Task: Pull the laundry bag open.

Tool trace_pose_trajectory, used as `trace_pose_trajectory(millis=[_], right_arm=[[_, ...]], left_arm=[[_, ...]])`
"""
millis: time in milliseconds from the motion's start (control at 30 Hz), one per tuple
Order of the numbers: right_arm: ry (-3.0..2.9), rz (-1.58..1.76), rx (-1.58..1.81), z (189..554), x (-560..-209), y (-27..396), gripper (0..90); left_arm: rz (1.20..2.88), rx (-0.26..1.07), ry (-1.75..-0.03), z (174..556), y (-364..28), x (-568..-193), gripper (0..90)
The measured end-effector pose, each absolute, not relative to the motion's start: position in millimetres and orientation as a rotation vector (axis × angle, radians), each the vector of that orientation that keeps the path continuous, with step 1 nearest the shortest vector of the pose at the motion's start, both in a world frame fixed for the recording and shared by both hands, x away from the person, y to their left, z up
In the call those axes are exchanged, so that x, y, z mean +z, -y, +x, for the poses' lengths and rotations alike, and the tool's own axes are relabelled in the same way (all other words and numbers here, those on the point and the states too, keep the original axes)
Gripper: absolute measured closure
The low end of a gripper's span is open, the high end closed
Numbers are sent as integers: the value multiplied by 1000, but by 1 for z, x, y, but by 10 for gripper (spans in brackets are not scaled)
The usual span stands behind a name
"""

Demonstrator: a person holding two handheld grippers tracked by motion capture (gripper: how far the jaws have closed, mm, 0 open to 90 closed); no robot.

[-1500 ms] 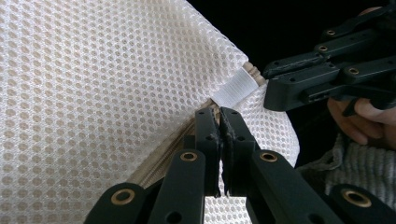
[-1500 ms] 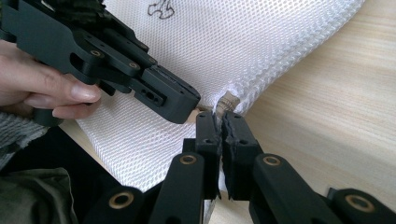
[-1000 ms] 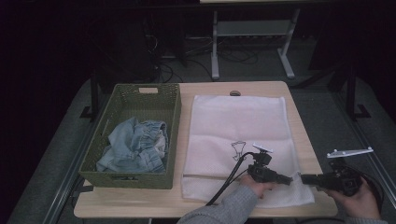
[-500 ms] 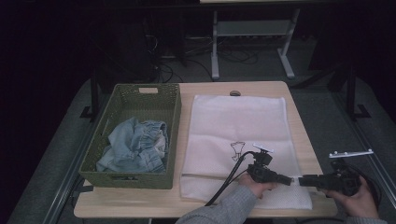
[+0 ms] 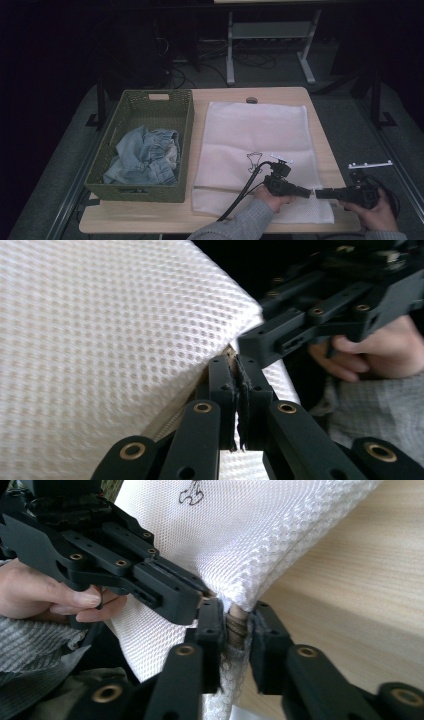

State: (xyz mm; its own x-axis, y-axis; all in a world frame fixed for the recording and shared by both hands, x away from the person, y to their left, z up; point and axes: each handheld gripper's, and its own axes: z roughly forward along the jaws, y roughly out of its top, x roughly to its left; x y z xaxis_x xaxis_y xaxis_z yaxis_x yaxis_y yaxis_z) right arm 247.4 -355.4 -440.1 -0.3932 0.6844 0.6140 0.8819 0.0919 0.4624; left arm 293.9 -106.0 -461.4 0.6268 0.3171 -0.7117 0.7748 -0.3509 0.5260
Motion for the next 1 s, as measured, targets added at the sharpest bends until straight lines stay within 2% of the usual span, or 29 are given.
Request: trace_pose_trajectory(millis=[500,600,1000], right_arm=[[2167,-1581,-1177,246,-436,354,823],[2180,-1610,-1168,245,-435,356,825],[2196,-1629,-1140,246,-437,358,824]], left_arm=[[1937,-583,-866,290,104,-461,874],[1903,-608,-902,291,97,-464,873],[1925,-572,-900,288,81,-465,874]])
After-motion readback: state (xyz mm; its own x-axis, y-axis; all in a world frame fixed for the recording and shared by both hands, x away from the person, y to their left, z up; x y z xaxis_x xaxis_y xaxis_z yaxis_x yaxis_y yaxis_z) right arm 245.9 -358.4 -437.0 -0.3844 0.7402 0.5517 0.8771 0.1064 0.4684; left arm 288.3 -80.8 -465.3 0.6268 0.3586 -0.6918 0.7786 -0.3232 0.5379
